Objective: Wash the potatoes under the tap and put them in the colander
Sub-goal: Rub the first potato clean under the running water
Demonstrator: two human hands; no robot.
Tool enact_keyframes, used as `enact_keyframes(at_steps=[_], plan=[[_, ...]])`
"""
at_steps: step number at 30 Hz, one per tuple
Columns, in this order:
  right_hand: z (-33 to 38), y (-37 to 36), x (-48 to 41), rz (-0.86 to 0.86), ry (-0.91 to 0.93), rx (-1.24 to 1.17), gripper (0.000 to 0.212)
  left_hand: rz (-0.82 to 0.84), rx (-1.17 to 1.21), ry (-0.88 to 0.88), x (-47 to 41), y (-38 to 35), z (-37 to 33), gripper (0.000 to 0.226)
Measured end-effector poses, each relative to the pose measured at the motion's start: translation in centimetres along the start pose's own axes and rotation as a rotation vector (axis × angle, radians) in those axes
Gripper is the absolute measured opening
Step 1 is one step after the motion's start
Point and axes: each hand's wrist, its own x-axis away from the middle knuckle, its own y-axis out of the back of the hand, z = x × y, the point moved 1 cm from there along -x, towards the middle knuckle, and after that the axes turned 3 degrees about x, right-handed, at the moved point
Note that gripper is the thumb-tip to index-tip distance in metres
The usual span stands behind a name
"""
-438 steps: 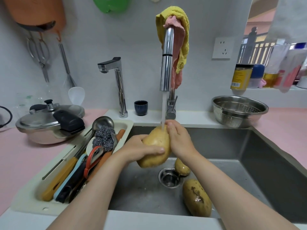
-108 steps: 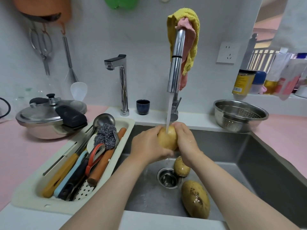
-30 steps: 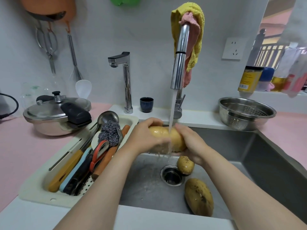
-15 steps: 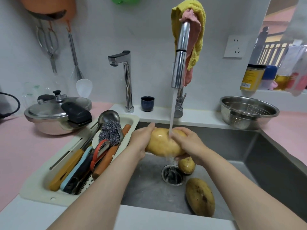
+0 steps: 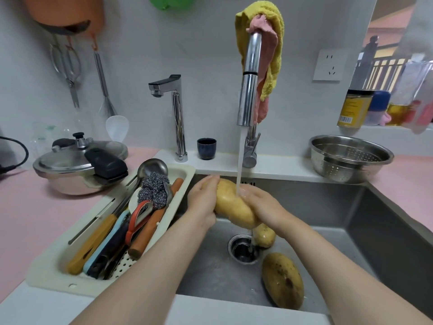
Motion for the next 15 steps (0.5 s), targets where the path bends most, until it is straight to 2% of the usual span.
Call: enact_keyframes(at_steps=[2,3,6,8,10,12,15], plan=[[0.0,-0.2,0.3,0.069,0.084,0.034,0.062,0.052,-0.048,0.018,0.2,0.3,-0.6,0.004],[0.0,-0.2,0.4,0.065,0.120,0.045,0.069,0.104,-0.091,0.002,0.2,0.4,-0.8,0.010],[0.1,-0.2,0.6,0.034,0.156,-0.023,0.052,0.282,-0.100,-0.088,0.3,0.6,-1.1,0.035],[0.1,0.1,0.3,-0.053,0.104,-0.122,0.036,0.362,-0.071,-0.120,0.4,0.6,-1.0,0.040],[-0.3,0.7,0.0,-0.089,0.017,-0.187,0.034,0.398,-0.149,-0.166,0.7,0.3,-0.6,0.047],[-0.5,1.1,0.0,-0.056,-0.083,-0.189,0.042,0.362,-0.262,-0.229,1.1,-0.4,0.0,0.056],[-0.7,0.8,0.6,-0.048,-0.156,-0.114,0.051,0.116,-0.286,-0.304,1.8,-1.9,0.6,0.047]])
